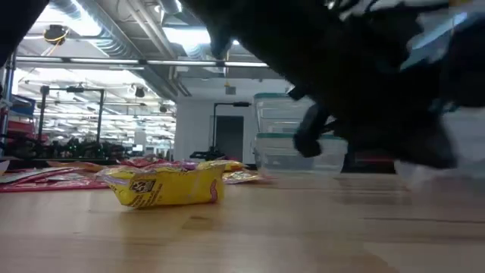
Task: Sort candy
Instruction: Close the square transparent food container
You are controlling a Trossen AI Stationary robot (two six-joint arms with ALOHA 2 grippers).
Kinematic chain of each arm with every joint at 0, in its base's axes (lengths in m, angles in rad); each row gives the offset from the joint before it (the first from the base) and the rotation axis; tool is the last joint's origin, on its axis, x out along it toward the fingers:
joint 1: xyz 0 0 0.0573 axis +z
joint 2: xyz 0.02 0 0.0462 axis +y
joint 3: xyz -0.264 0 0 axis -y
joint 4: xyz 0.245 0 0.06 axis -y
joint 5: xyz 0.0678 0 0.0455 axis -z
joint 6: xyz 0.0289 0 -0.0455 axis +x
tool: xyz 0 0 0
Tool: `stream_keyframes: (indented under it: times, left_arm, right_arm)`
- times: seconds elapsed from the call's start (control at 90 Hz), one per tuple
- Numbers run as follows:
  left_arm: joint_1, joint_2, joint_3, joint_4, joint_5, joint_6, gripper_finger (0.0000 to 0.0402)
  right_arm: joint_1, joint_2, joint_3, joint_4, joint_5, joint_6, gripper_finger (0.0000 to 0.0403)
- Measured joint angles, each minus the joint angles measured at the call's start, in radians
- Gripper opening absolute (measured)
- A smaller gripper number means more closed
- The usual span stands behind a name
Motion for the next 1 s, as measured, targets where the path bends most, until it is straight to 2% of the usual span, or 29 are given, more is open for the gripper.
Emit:
stream_keyframes:
  times: [0.167, 0.356, 0.589, 0.756, 1.0]
  left_arm:
    - [0.02, -0.063, 0.0, -0.208, -0.096, -0.046, 0.0017]
    - [0.011, -0.135, 0.0, -0.398, -0.138, -0.076, 0.0017]
    - [-0.023, -0.171, 0.0, -0.402, -0.142, -0.09, 0.0017]
    - [-0.043, -0.172, 0.0, -0.407, -0.146, -0.129, 0.0017]
    - [-0.046, -0.172, 0.0, -0.415, -0.172, -0.134, 0.0017]
  right_arm:
    - [0.101, 0.0, 0.0, -0.047, 0.047, 0.052, 0.0006]
    - [0.178, 0.0, -0.038, -0.048, 0.075, 0.147, 0.0007]
    - [0.19, 0.0, -0.153, -0.05, 0.131, 0.229, 0.0005]
    - [0.187, 0.0, -0.174, -0.045, 0.17, 0.235, 0.0003]
    - [0.188, 0.0, -0.174, -0.049, 0.215, 0.109, 0.0002]
